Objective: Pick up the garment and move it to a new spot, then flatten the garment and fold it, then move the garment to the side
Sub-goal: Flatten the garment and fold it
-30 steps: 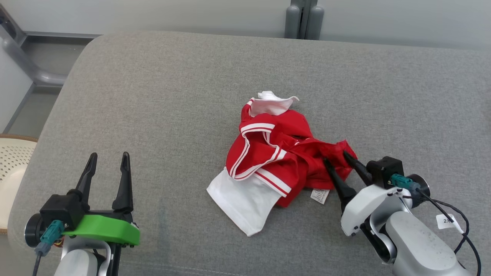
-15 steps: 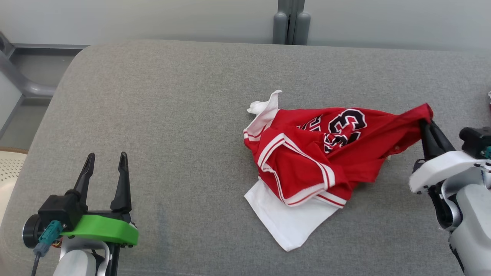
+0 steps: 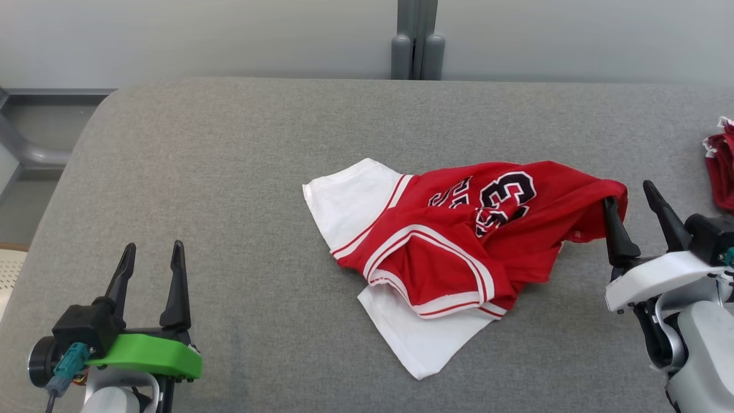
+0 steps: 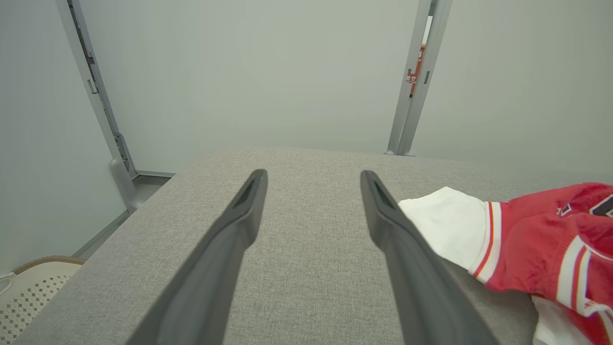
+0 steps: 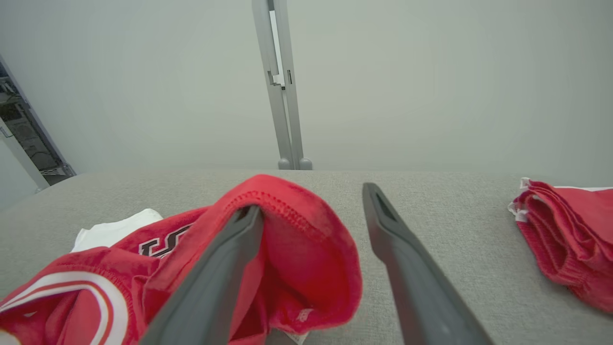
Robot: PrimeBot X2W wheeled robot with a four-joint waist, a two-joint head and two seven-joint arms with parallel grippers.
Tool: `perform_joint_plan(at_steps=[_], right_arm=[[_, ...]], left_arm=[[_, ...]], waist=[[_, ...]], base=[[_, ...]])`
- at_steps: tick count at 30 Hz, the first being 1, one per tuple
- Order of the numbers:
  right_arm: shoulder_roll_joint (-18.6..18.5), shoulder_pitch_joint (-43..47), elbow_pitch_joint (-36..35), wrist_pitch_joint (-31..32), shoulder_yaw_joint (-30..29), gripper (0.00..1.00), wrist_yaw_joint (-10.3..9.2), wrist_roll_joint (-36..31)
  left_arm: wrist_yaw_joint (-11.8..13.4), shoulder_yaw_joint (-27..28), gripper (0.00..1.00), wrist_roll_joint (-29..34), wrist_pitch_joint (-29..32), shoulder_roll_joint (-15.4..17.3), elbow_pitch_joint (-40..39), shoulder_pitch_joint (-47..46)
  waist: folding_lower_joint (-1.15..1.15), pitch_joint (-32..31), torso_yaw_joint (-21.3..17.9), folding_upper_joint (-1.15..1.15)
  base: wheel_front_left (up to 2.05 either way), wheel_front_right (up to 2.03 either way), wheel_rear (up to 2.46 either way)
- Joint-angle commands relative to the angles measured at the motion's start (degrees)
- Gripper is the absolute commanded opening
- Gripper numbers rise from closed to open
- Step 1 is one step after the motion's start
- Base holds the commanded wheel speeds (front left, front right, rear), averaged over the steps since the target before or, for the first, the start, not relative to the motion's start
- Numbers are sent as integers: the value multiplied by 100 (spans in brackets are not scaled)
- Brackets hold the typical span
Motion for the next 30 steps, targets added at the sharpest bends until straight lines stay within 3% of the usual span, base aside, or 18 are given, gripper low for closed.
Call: perform_joint_plan(at_steps=[1,6,13,30], right_arm=[[23,208,-213,-43,-65,100,-1,-53],[218,875,-977,-41,-214,100,-1,-170],[533,1629,-1433,37,-458,100,-1,-234],[886,2009,-2676,-44,-365,100,-1,-855]], left_arm=[[29,22,100,-6,-1,49,-28,73],[50,35,100,-23,-1,65,-59,118],[30,18,100,-28,-1,75,-48,118],[61,-44,100,-43,-1,126,0,148]], waist=[[0,-51,-83,0],[0,-50,-214,0],[0,-5,-327,0],[0,-44,-509,0]], base=[[0,0,0],[0,0,0],[0,0,0],[0,0,0]])
